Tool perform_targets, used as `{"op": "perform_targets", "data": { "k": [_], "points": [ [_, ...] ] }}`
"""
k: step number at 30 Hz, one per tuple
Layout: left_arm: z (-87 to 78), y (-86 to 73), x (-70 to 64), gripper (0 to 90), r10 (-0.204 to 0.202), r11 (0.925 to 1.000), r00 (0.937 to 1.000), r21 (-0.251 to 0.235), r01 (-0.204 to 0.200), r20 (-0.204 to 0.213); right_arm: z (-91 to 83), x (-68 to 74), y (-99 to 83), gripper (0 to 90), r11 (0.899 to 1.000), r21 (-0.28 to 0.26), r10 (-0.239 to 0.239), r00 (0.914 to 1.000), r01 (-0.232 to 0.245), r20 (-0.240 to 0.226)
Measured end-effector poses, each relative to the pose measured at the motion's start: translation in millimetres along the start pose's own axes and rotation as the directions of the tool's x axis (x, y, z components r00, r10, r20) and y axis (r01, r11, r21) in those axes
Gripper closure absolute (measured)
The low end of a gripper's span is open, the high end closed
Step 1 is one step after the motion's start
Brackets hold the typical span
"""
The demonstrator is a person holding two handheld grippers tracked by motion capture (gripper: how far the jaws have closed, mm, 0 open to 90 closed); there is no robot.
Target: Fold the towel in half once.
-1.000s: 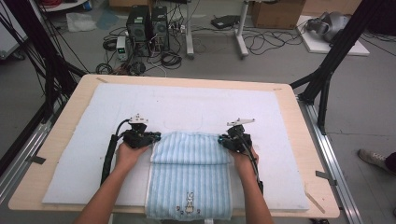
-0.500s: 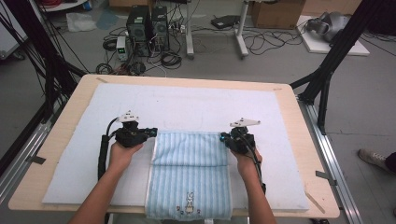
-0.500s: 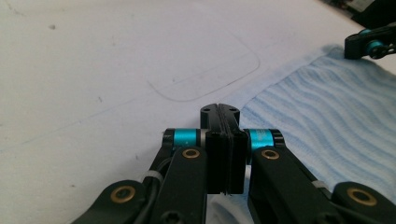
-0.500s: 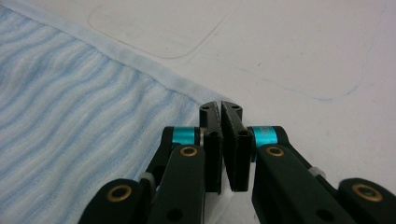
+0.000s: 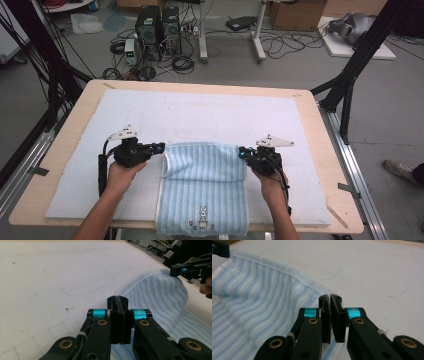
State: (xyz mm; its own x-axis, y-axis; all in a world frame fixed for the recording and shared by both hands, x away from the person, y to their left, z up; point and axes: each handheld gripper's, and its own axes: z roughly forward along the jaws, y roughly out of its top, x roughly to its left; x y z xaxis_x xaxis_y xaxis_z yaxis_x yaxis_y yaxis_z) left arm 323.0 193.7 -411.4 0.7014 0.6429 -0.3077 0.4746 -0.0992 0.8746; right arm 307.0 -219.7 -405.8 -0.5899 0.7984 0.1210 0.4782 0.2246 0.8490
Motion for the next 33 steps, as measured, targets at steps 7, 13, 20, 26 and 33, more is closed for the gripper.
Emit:
{"op": "perform_targets", "data": {
  "k": [7, 13, 20, 26, 33],
  "points": [
    [-10.1, -8.3, -9.3, 89.0, -0.007, 0.9994, 0.9987, 0.033, 0.005, 0.050, -18.3, 11.9, -5.2, 87.2, 1.000, -0.016, -0.017, 0.9988, 0.016, -0.047],
    [-16.0, -24.2, -17.8, 89.0, -0.016, 0.9984, 0.9969, 0.056, 0.012, 0.077, -30.8, 22.8, -19.6, 87.2, 0.999, 0.008, -0.037, 0.9969, 0.038, -0.069],
    [-17.4, -38.2, -27.8, 89.0, -0.021, 0.9960, 0.9937, 0.089, 0.012, 0.110, -35.8, 26.2, -42.8, 87.2, 0.998, 0.050, -0.021, 0.9963, 0.025, -0.083],
    [-16.0, -50.3, -30.0, 88.0, -0.034, 0.9926, 0.9932, 0.119, 0.020, 0.112, -34.7, 27.9, -57.2, 86.6, 0.993, 0.112, -0.028, 0.9966, 0.037, -0.077],
    [-11.9, -37.7, -20.8, 47.6, -0.050, 0.9970, 0.9986, 0.061, 0.048, 0.019, -35.6, 27.0, -47.0, 66.2, 0.999, 0.047, -0.017, 0.9990, 0.019, -0.042]
  ]
}}
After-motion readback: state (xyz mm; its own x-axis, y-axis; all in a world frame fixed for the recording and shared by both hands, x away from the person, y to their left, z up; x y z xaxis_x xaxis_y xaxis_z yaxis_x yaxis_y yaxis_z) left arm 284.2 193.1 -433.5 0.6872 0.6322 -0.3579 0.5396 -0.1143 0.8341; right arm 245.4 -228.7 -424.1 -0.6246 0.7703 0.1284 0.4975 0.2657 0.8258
